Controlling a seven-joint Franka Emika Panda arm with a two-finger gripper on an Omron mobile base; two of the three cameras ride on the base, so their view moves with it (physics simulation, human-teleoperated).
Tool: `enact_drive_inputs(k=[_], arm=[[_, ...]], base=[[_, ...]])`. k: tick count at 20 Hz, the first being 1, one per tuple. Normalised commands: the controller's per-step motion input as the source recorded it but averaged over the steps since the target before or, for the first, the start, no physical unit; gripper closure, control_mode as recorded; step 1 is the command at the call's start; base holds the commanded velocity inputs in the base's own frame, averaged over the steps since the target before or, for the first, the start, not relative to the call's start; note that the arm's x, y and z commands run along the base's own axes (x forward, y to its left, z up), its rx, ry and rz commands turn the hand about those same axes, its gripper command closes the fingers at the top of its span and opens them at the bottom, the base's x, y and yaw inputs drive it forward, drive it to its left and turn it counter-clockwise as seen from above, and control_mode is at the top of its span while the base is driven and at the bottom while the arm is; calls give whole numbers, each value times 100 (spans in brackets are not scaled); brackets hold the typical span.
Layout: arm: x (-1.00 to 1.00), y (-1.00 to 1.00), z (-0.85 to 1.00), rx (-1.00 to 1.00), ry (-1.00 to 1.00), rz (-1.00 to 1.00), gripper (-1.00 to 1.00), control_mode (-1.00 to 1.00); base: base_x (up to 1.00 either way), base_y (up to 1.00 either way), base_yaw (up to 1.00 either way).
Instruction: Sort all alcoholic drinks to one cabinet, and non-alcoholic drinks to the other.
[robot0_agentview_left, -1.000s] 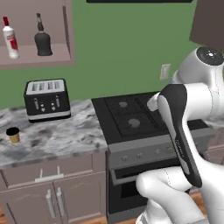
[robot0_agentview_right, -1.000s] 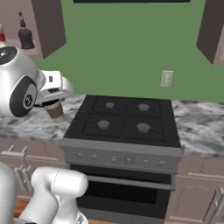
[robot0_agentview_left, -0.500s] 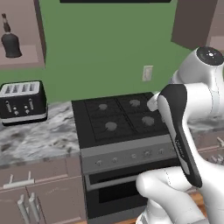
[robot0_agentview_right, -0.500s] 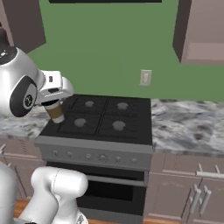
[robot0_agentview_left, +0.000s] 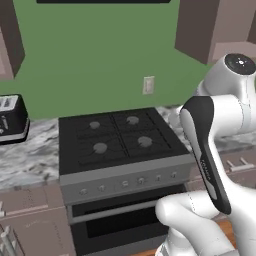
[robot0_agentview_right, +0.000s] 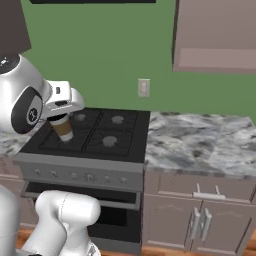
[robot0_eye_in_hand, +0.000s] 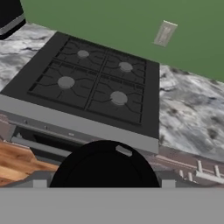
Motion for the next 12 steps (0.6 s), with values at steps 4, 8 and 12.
enact_drive_inputs(k=[4, 8, 12], arm=[[0, 0, 0, 0, 0, 0, 100, 100], [0, 0, 0, 0, 0, 0, 100, 100], [0, 0, 0, 0, 0, 0, 100, 100]], base=[[-1, -53, 0], [0, -51, 0], [0, -49, 0]])
